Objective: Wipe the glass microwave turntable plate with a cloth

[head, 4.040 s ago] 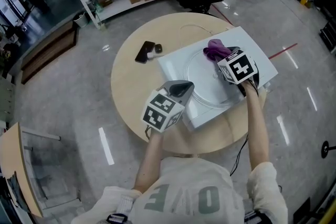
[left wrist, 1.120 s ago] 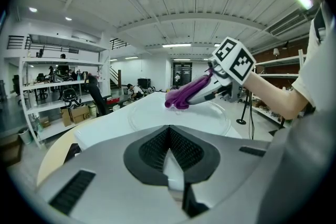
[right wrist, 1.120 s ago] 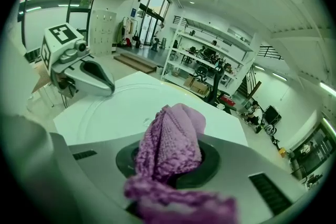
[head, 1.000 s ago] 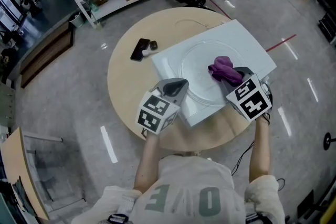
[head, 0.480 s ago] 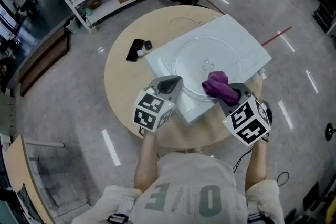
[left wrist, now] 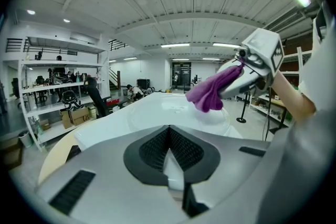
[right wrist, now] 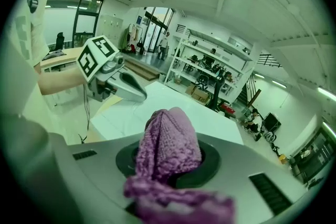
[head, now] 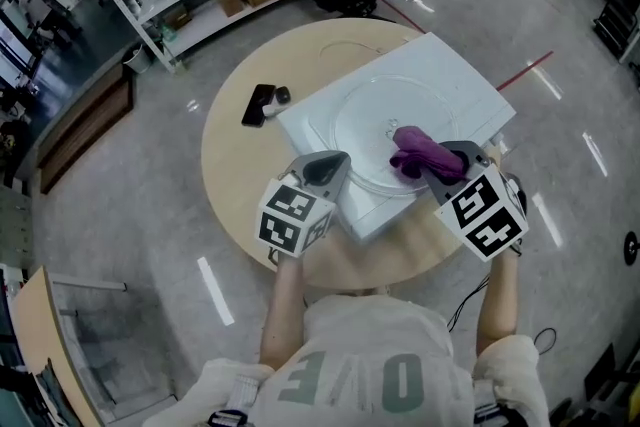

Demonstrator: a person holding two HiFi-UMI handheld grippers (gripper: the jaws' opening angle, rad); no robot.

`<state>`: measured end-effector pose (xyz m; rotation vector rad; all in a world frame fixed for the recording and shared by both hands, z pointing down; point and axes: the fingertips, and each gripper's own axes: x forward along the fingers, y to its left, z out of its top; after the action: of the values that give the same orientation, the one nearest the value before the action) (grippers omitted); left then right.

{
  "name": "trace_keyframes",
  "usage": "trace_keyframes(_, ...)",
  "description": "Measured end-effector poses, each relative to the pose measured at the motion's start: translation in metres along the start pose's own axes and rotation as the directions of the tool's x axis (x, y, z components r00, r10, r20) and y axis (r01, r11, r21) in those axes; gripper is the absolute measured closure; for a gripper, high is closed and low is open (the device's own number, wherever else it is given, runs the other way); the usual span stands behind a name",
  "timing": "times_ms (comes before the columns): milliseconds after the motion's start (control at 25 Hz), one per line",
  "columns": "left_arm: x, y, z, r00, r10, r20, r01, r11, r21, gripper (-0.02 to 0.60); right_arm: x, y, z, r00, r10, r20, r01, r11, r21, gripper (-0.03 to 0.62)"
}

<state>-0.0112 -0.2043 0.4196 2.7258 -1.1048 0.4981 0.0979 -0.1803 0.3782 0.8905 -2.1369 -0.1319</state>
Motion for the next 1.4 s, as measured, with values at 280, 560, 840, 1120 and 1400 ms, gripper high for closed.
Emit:
trace_keyframes(280, 0.001, 0.000, -0.003, 1.000, 0.001, 0.005, -0.001, 1.000, -0.003, 0.580, 0.031, -0.087, 0.007, 0.979, -0.192, -0.070, 0.192, 0.981, -0.011, 0.537)
trace_keyframes(560, 0.002, 0.001, -0.004, 1.000, -0.003, 0.005, 0.003, 1.000, -0.008, 0.580, 0.091, -0.116, -0.013, 0.969, -0.186, -0.163, 0.190, 0.982, 0.010, 0.537)
trace_keyframes(840, 0.002, 0.001, -0.003, 1.000, -0.009, 0.007, 0.009, 1.000, -0.012, 0.580, 0.100, -0.124, -0.009, 0.974, -0.187, -0.125, 0.195, 0.979, 0.058, 0.537)
trace_keyframes(1120, 0.001, 0.002, -0.004, 1.000, 0.003, 0.003, -0.003, 1.000, -0.006, 0.580, 0.098, -0.111, -0.011, 0.980, -0.162, -0.118, 0.170, 0.984, 0.054, 0.537)
trace_keyframes(1400, 0.000, 0.002, -0.002, 1.000, 0.011, 0.006, -0.011, 1.000, -0.001, 0.580, 0.057, -0.062, -0.021, 0.985, -0.140, -0.104, 0.143, 0.989, 0.026, 0.537)
